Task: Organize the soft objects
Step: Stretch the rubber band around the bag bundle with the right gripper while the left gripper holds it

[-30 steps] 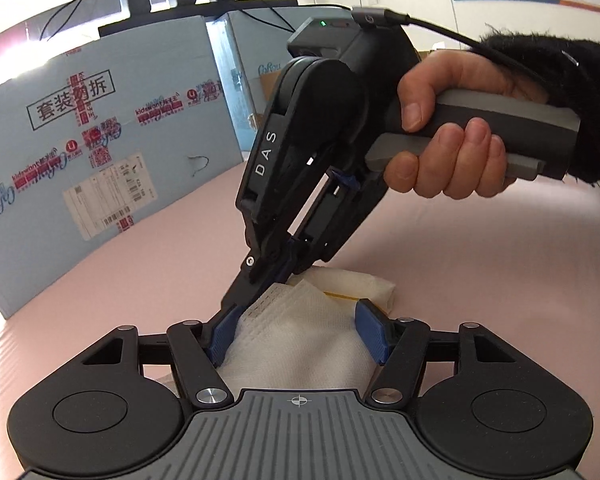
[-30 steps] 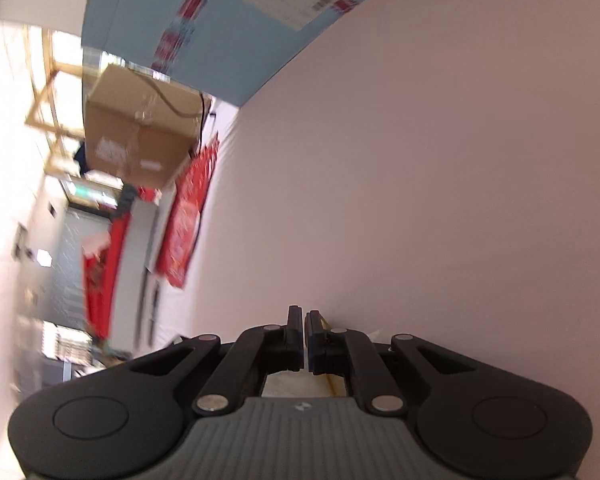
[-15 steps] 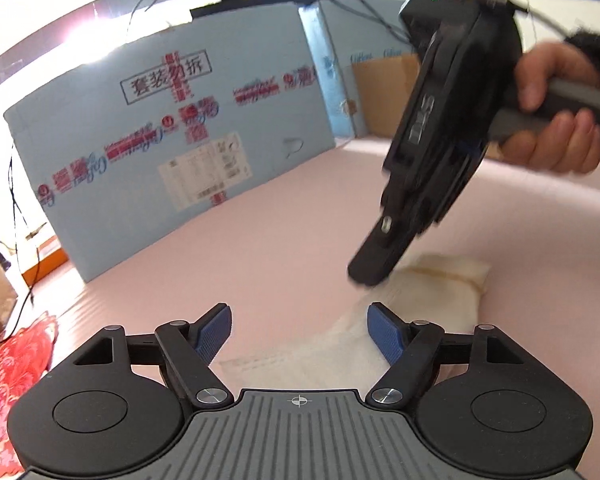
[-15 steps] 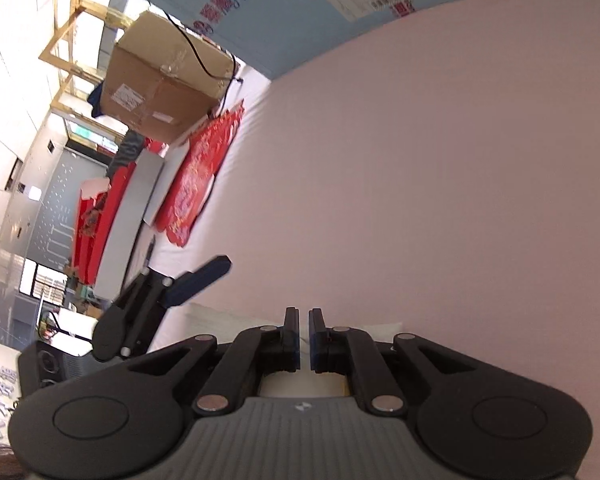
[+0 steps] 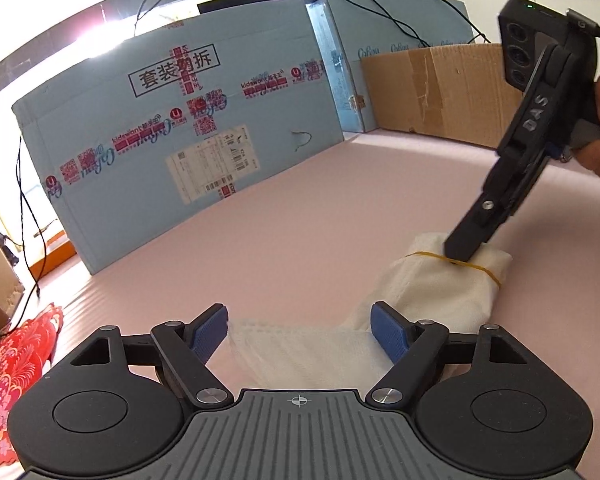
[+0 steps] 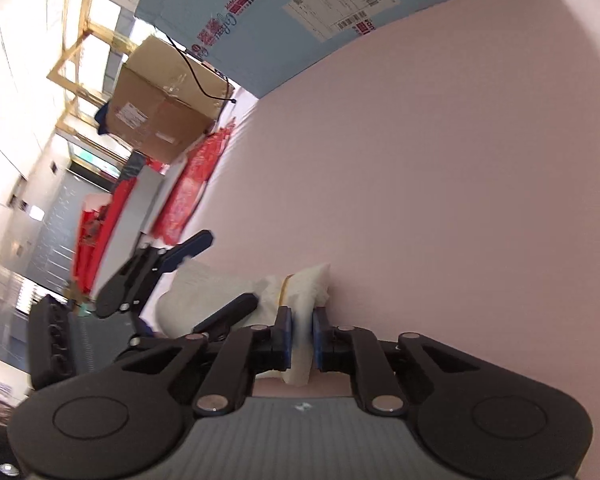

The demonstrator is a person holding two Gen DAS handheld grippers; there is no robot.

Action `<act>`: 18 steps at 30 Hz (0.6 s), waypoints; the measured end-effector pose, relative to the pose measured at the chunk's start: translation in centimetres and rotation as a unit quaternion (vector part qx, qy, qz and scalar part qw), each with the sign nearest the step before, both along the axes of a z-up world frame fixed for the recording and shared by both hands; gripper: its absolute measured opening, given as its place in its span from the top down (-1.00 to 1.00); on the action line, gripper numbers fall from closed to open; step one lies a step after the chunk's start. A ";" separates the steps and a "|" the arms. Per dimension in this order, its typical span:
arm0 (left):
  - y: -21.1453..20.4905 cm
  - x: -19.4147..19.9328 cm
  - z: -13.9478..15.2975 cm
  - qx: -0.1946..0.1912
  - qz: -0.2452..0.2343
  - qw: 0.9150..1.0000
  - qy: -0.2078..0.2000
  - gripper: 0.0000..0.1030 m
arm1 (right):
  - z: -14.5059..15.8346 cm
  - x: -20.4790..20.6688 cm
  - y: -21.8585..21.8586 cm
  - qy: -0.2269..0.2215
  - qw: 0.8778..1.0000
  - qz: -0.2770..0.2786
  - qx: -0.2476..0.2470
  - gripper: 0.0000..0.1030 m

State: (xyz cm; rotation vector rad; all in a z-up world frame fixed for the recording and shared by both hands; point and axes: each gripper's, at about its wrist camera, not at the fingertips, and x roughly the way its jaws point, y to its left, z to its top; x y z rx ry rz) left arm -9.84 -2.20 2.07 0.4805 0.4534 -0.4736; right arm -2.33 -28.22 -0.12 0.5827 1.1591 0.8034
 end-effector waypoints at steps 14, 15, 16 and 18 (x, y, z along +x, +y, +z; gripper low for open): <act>-3.7 -7.8 1.5 0.001 0.031 0.996 -0.081 -0.57 | -2.2 -3.7 -1.0 0.013 0.998 -0.009 0.064 0.57; -4.2 -8.1 1.2 0.002 0.029 0.997 -0.073 -0.57 | -1.9 -3.7 -1.1 0.007 0.998 -0.008 0.061 0.52; -4.6 -8.3 0.8 0.004 0.028 0.997 -0.065 -0.57 | -1.6 -3.8 -1.4 0.001 0.998 -0.008 0.059 0.46; -5.0 -8.2 0.3 0.004 0.032 0.998 -0.047 -0.57 | -0.9 -3.9 -1.9 -0.016 0.999 -0.010 0.049 0.40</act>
